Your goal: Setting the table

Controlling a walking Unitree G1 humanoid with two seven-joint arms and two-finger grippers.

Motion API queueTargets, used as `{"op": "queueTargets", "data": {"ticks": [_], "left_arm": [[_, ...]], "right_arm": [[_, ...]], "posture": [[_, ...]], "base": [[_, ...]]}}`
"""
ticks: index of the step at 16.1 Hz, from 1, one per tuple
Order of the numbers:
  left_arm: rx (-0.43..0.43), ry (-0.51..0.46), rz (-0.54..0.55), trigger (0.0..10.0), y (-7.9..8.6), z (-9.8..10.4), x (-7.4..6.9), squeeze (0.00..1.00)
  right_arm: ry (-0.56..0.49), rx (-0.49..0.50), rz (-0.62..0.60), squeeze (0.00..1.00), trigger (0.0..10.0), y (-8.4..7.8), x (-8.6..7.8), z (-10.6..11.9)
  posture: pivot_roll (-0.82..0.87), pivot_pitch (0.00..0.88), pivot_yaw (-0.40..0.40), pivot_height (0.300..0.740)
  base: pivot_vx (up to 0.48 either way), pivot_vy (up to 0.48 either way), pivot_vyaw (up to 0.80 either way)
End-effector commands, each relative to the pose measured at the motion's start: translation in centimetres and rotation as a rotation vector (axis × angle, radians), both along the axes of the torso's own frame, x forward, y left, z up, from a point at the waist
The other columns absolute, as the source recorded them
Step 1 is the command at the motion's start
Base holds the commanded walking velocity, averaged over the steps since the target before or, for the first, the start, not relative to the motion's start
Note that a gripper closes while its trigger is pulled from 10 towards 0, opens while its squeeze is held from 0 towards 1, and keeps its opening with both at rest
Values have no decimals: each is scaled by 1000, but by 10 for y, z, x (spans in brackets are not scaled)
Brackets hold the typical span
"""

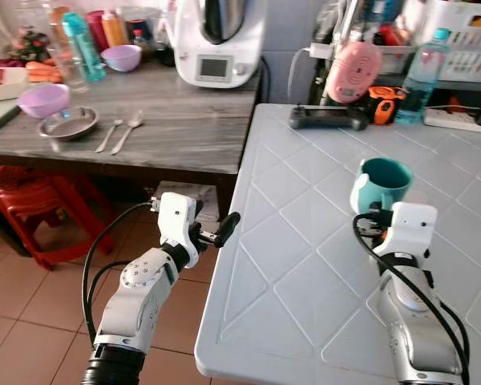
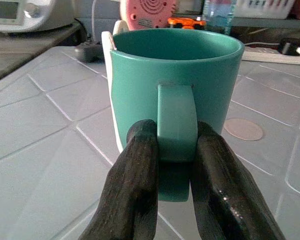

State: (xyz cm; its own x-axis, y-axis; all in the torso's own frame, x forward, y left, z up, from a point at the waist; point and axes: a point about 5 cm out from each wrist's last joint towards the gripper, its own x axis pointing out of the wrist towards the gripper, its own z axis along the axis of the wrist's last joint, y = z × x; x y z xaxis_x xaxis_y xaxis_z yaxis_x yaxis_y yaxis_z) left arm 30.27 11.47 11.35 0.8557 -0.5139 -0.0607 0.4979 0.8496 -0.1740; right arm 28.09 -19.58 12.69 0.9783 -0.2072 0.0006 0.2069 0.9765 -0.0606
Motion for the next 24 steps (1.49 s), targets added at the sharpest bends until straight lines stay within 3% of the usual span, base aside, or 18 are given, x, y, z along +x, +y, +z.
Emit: {"op": "queueTargets", "data": {"ticks": [1,18,24], "left_arm": [[11,-2,8,10000,3,0,1,0],[11,-2,6,10000,3,-1,2,0],[23,-3,-19,10000,-1,-3,1,0]], "right_arm": [[-30,-2,21,0,10000,4,2,9],[-28,-2,20,0,10000,4,2,8],[-21,-10,11,0,10000,3,2,5]], "posture": [[-35,4,41,740],[-35,4,41,740],[-33,0,44,740]], "base": [[0,270,0],[0,300,0],[0,364,-291]]}}
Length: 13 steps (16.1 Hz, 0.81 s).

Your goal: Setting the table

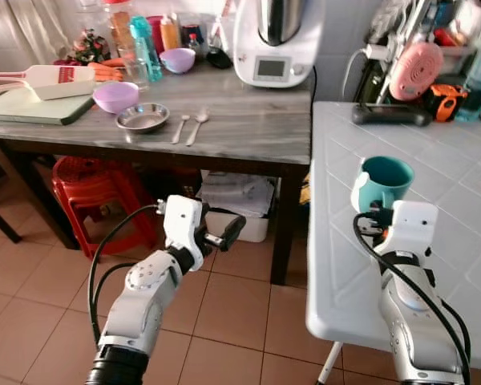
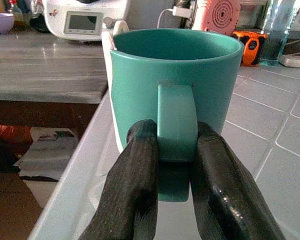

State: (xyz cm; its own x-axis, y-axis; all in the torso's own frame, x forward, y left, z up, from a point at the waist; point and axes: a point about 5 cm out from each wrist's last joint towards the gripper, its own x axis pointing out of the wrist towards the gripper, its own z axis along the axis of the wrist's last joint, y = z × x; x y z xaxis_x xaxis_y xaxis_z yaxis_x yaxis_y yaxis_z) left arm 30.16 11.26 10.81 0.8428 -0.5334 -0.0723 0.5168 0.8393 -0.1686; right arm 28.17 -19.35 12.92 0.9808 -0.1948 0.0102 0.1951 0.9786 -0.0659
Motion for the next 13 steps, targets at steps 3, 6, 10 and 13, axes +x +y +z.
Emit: {"op": "queueTargets", "data": {"ticks": [3,6,10,13], "left_arm": [[11,-11,2,10000,0,2,1,0],[12,-9,3,10000,0,1,0,0],[12,-8,3,10000,0,0,0,0],[10,-7,2,10000,-1,0,0,0]], "right_arm": [[-12,-3,-2,0,10000,1,1,3],[-11,-4,-3,0,10000,1,1,2],[-13,-3,-3,0,10000,1,1,2],[-13,-6,-9,0,10000,0,0,2]], "posture": [[-34,0,43,740],[-33,0,43,740],[-36,0,43,740],[-39,4,42,740]], "base": [[0,370,-800],[0,416,-800],[0,447,-728],[0,475,-646]]}}
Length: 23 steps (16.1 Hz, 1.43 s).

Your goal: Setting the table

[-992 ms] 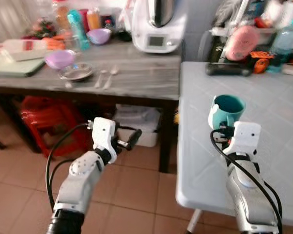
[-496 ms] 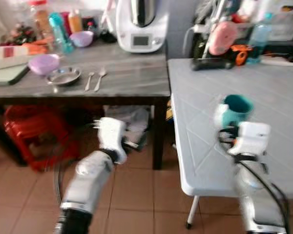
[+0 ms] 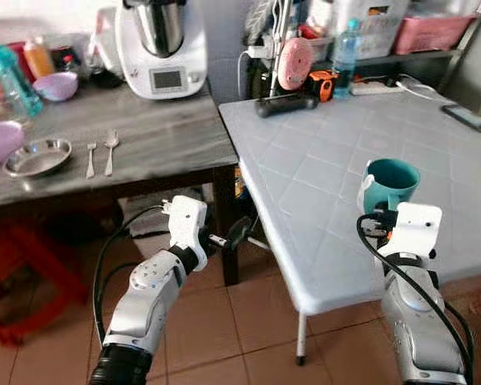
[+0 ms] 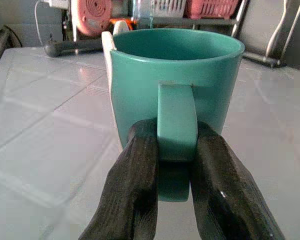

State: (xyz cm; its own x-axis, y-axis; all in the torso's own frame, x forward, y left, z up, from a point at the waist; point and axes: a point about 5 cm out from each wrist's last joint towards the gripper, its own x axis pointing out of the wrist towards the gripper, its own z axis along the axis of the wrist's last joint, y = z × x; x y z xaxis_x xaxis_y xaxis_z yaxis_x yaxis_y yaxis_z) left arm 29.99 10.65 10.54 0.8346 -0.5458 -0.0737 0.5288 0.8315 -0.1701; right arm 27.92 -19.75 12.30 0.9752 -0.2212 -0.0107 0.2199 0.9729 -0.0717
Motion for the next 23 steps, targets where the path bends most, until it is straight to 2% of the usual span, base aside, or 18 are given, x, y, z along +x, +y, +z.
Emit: {"op": "queueTargets", "data": {"ticks": [1,7,11,22,23], "left_arm": [[11,-9,18,10000,5,2,2,0],[18,-10,33,10000,5,1,3,0],[24,-14,52,10000,7,2,5,0],[26,-17,64,10000,6,2,7,0],[19,-41,65,10000,4,5,7,0]], "right_arm": [[-34,-5,18,0,10000,4,2,8],[-40,-24,21,0,10000,4,3,9],[-44,-26,20,0,10000,3,2,10],[-50,-17,25,0,10000,4,2,10],[-50,-17,25,0,10000,4,2,10]], "posture": [[-39,4,42,740],[-39,4,44,740],[-40,2,46,740],[-41,0,47,740],[-41,0,47,740]], "base": [[0,476,0],[0,474,0],[0,476,508],[0,469,0],[0,0,0]]}}
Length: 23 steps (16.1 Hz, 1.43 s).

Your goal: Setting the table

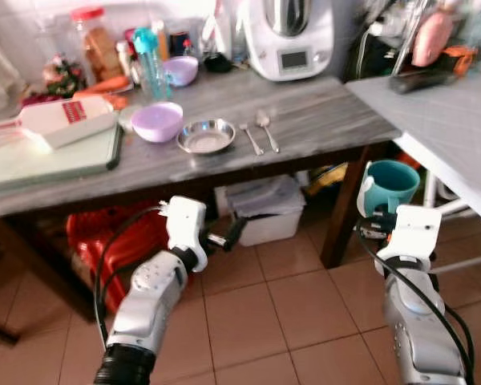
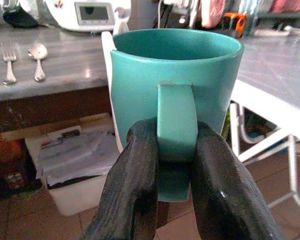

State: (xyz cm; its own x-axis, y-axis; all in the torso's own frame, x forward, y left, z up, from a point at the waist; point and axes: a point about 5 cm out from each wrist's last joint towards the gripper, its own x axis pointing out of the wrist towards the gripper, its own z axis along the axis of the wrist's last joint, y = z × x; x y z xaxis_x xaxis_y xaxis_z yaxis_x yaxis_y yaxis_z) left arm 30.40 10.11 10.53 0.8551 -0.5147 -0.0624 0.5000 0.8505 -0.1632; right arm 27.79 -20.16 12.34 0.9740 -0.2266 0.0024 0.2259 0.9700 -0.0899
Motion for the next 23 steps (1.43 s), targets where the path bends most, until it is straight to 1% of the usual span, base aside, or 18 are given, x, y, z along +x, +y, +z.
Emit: {"op": "queueTargets", "data": {"ticks": [1,3,6,10,23], "left_arm": [[17,-31,30,10000,9,5,3,0],[14,-33,32,10000,11,6,3,0],[-29,-34,25,10000,12,9,3,0],[-36,-39,9,10000,10,10,3,0],[-57,-31,-21,10000,5,12,0,0]], "right_arm": [[-41,3,32,0,10000,8,3,9],[-44,4,38,0,10000,9,3,10],[-48,4,41,0,10000,9,3,10],[-51,5,47,0,10000,10,4,11],[-64,-4,60,0,10000,11,3,13]], "posture": [[-41,0,47,740],[-41,0,47,740],[-41,0,47,740],[-40,0,47,740],[-40,0,45,740]], "base": [[0,0,0],[0,0,0],[0,0,310],[0,0,114],[289,0,0]]}}
